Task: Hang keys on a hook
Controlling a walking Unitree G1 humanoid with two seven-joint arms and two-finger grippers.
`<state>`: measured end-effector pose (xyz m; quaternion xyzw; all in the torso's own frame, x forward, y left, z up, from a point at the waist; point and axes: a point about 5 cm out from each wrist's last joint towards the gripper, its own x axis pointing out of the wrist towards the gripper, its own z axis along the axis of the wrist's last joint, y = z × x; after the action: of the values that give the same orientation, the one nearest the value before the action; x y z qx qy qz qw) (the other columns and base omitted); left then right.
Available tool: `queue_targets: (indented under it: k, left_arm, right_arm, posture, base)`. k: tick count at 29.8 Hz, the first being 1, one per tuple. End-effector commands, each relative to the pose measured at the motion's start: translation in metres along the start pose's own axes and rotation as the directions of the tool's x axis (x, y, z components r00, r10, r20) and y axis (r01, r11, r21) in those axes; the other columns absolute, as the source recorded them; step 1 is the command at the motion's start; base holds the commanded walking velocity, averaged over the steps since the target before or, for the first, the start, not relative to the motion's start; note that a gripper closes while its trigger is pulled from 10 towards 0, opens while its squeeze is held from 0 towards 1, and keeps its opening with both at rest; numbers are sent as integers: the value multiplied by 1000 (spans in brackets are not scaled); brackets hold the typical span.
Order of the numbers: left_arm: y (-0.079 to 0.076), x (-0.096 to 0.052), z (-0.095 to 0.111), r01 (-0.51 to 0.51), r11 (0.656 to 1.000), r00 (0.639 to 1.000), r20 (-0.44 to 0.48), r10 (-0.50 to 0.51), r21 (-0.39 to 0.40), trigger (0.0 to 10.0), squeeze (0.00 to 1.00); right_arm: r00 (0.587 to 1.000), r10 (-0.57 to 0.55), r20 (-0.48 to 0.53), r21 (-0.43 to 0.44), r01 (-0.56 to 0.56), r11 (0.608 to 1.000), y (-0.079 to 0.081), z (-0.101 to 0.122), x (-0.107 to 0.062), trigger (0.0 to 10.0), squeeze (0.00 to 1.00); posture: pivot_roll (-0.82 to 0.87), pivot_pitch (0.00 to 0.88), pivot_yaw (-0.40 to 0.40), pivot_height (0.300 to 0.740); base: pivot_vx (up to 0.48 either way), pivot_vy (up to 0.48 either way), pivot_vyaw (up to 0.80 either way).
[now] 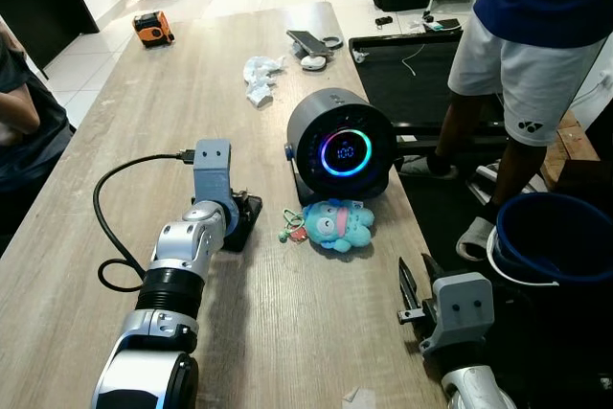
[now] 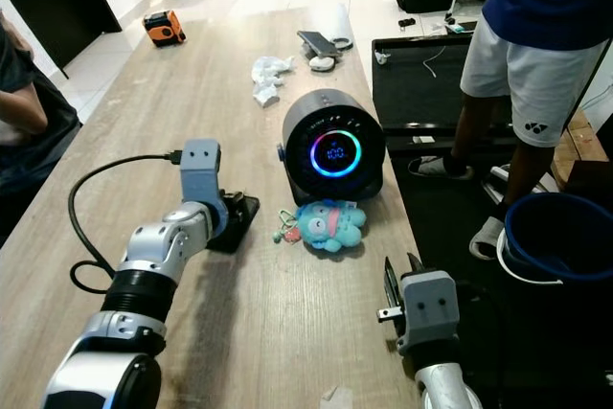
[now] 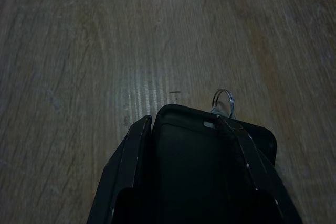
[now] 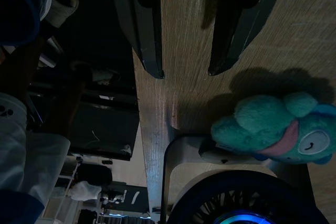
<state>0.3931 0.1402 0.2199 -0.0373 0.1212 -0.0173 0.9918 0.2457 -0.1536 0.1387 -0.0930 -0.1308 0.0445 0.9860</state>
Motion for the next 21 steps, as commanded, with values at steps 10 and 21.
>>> queue_targets:
  k: [10, 21]
  left_arm:
    - [-4, -5, 1, 23, 999, 999, 33, -22, -33, 10000, 0]
    - [-25, -17, 1, 173, 984, 985, 23, -172, -37, 10000, 0]
  right_arm:
    - [989, 31, -146, 21, -28, 999, 8, -24, -13, 10000, 0]
    - [989, 34, -146, 24, -30, 999, 9, -25, -12, 10000, 0]
  posture:
    - [68, 348, 180, 740]
    - [71, 346, 181, 740]
  base:
    - [0, 0, 0]
    - [0, 0, 0]
